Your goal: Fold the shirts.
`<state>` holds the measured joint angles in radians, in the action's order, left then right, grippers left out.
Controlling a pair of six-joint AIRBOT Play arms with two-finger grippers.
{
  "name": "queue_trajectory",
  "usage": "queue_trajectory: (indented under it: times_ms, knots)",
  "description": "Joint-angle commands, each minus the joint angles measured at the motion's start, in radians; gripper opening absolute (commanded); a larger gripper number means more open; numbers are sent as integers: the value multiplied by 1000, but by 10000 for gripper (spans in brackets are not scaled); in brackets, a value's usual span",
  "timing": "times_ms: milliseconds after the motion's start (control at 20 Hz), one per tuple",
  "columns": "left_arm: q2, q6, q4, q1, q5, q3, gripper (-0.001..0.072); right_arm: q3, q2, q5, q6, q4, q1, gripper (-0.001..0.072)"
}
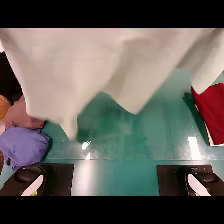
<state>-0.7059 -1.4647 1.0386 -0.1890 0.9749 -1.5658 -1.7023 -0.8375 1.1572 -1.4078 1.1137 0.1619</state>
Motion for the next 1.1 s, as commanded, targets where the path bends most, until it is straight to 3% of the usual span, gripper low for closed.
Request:
queue_trajectory:
  times_ms: [0,200,350,500,600,800,850,900,950,1000,1050]
  knots:
    - [-30,-29,23,1,66,-26,23,-24,4,28,-50,12,-50,18]
    - [-227,-28,32,-12,281,-25,23,-22,-178,184,-104,14,-10,18]
    - [-433,-25,64,-76,352,-24,24,-23,-384,225,-103,78,59,18]
    - [-643,-19,198,-153,313,-24,24,-23,-568,176,-103,227,94,18]
    - [-768,-20,278,-159,248,-25,24,-23,-658,145,-103,216,80,18]
    - [-904,-20,289,-106,134,-25,28,-23,-756,87,-103,214,59,19]
    - [-909,-21,289,-85,124,-25,217,-23,-768,64,-103,213,53,20]
    - [-909,-29,286,-60,122,-28,530,-23,-774,45,-103,212,53,20]
    - [-907,-42,286,-32,140,-35,549,-24,-776,26,-103,212,53,23]
    - [-900,-54,286,1,169,-43,544,-24,-775,19,-103,193,51,156]
    - [-885,-57,285,32,203,-42,544,-34,-775,34,-103,154,42,428]
